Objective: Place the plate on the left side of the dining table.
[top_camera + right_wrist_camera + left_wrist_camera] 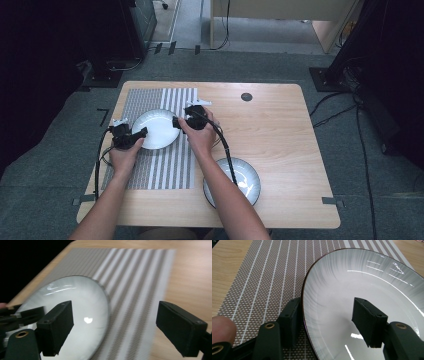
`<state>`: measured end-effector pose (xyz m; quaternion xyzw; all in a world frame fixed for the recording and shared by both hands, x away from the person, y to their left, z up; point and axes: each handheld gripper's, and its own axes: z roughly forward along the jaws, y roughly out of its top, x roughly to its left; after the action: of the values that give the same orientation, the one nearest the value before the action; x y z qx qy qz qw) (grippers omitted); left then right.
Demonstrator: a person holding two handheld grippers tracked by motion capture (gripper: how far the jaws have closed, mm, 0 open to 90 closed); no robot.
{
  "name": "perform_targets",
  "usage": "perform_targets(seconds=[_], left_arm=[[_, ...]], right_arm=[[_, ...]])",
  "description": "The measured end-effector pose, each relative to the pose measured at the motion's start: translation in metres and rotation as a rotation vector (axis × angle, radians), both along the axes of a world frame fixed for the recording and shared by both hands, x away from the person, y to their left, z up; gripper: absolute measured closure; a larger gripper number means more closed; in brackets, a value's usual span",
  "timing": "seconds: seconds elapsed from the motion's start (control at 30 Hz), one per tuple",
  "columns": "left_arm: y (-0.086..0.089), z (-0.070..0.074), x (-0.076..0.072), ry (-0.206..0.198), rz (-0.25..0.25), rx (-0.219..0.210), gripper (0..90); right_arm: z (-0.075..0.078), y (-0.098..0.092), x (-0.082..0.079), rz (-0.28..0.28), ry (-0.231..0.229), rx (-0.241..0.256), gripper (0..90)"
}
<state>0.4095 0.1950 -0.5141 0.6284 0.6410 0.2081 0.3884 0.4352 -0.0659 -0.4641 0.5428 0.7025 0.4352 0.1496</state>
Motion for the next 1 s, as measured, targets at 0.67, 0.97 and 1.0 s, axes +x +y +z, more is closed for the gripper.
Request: perform_targets(seconds=[0.67,0.97,1.0], left_arm=[[0.000,0.000,0.000,-0.002,0.000,-0.004,41.5],[0.000,0.000,0.000,-0.001,-0.001,-0.004,41.4],[0.000,0.000,0.000,-0.001,-0.001,-0.004,41.4]], right_arm=[[0.029,-0.052,-0.029,0.024,-0.051,-0.002,14.6],[0.036,-0.080,-0.042,0.002,-0.065,-0.007,14.6],[0.036,-0.083,-0.043,-0.003,-0.066,-0.005,14.6]])
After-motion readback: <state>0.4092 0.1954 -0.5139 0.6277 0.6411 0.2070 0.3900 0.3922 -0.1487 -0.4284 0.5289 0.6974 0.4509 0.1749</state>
